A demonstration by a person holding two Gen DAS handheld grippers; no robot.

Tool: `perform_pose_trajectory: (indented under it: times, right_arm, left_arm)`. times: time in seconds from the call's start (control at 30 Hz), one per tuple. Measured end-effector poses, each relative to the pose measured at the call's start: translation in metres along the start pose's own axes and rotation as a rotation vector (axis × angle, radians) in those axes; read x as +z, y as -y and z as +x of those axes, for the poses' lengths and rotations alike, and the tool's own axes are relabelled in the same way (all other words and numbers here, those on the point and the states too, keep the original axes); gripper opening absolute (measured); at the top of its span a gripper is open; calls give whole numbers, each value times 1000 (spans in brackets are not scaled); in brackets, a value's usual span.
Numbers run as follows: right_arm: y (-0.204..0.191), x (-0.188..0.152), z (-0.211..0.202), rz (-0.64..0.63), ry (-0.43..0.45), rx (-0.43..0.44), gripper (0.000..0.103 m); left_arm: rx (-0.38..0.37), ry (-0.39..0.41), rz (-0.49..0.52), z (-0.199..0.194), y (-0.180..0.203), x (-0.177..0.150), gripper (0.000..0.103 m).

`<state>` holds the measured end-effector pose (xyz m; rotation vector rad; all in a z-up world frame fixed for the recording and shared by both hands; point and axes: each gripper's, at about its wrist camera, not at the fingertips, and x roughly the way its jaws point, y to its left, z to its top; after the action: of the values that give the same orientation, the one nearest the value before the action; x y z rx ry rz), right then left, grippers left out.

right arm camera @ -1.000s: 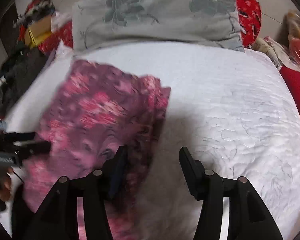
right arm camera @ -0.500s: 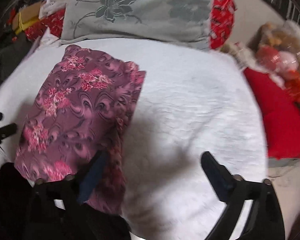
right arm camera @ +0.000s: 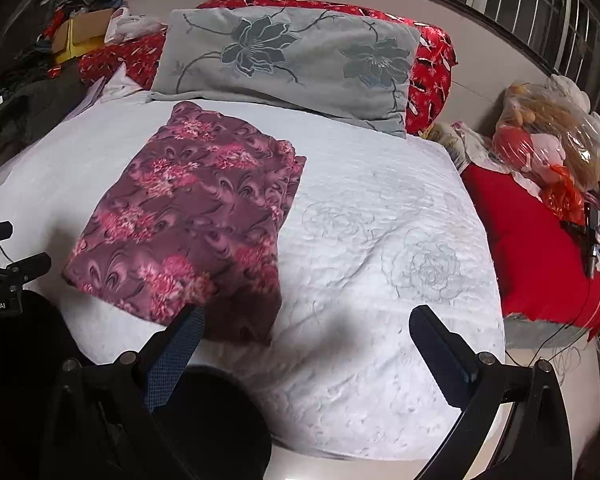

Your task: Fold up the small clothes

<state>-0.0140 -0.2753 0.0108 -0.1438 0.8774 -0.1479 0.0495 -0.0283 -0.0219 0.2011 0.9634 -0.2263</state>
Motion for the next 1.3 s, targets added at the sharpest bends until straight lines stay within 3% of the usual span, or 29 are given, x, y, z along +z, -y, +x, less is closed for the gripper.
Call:
perform_pose_trajectory:
  times: [0.57, 1.0, 1.3]
  right_arm:
    - [4, -2, -9, 39, -1, -44, 103]
    - [10, -8, -6, 67, -19, -7, 103]
    - [12, -3, -12, 63, 11, -19, 103]
  left_arm:
    - [-48, 54, 38, -19, 30, 1, 98]
    - [-27, 98, 100, -27, 45, -3, 99]
    - [-36, 92, 87, -28, 46, -2, 98]
